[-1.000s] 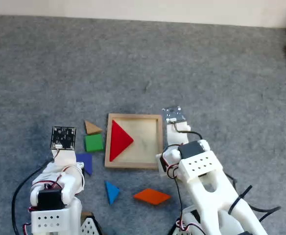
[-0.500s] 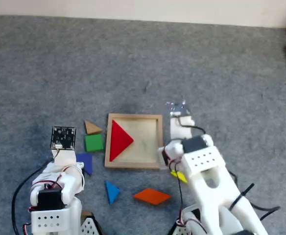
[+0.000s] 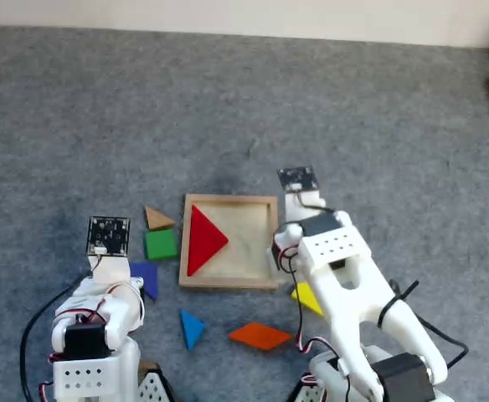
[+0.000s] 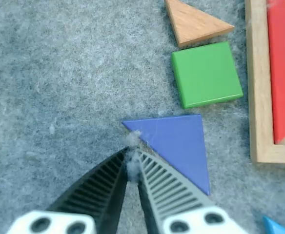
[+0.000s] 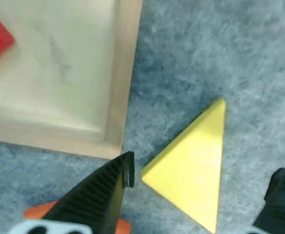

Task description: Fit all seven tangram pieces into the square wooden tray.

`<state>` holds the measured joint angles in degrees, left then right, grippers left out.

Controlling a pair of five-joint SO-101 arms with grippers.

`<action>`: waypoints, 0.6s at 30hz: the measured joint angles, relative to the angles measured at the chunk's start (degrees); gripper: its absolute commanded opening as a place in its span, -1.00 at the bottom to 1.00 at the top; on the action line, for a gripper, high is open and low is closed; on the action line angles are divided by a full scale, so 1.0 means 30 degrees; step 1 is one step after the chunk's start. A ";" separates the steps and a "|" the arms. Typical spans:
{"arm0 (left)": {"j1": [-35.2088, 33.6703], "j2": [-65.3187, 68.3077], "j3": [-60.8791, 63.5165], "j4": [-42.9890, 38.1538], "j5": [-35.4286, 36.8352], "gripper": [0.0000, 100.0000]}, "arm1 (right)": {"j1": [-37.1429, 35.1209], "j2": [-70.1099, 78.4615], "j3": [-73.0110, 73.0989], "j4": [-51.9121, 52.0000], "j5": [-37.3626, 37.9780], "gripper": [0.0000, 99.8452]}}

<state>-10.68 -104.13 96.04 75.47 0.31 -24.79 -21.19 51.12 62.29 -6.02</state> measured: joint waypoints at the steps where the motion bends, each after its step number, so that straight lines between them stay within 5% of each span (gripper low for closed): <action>1: 0.0000 0.0000 0.0000 0.0000 0.0000 -0.99 | 0.0000 0.0029 0.0352 -0.0322 0.0000 -0.20; 18: 0.0000 0.0000 0.0000 0.0000 0.0000 -0.99 | 0.0059 0.0059 0.2608 -0.1465 0.0000 -0.20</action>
<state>-10.68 -104.13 96.04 75.47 0.31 -24.62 -21.01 58.95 57.89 -6.02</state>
